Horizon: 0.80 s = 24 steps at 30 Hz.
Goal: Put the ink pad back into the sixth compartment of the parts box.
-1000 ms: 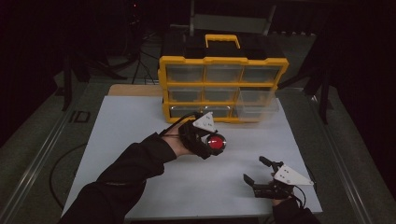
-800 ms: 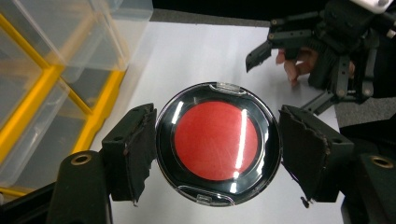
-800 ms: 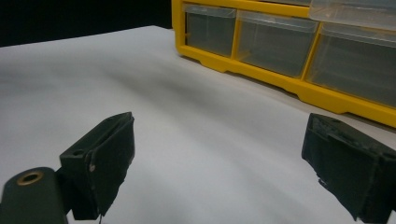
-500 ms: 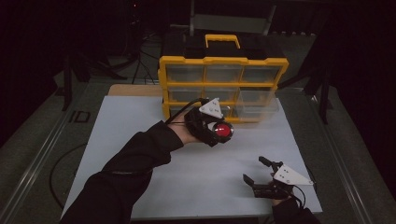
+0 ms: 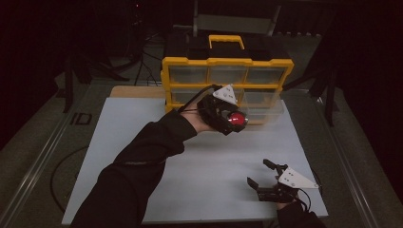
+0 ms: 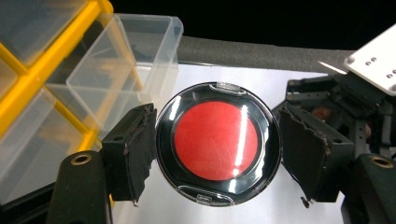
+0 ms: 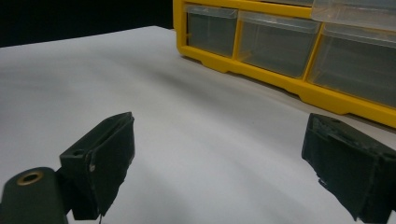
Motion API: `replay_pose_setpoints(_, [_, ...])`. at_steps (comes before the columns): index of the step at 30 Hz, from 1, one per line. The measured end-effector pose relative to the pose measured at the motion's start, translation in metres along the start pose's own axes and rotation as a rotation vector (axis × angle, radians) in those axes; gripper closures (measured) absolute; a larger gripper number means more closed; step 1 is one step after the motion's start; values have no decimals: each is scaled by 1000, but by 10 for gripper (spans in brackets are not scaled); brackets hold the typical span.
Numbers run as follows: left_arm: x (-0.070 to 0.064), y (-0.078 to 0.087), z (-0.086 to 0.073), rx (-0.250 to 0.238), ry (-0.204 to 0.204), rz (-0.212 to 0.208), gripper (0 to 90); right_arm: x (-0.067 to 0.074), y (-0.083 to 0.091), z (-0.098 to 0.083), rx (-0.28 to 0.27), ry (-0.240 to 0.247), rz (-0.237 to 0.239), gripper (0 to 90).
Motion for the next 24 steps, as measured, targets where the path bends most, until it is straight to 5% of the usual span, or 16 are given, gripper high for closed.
replay_pose_setpoints(16, [17, -21, 28, -33, 19, 0, 301, 4, 2, 3, -6, -3, 4, 97])
replay_pose_setpoints(24, [36, -30, 39, -8, 41, 18, 300, 5, 2, 3, -7, -2, 9, 97])
Point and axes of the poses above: each handheld gripper's, and its own axes: y roughly backward along the jaws, z roughly out of its top, x roughly to its left, the point moved 10 cm from there along -y, roughly forward along the jaws, and after that the axes turned 6 degrees about y, right-handed, at the moved point
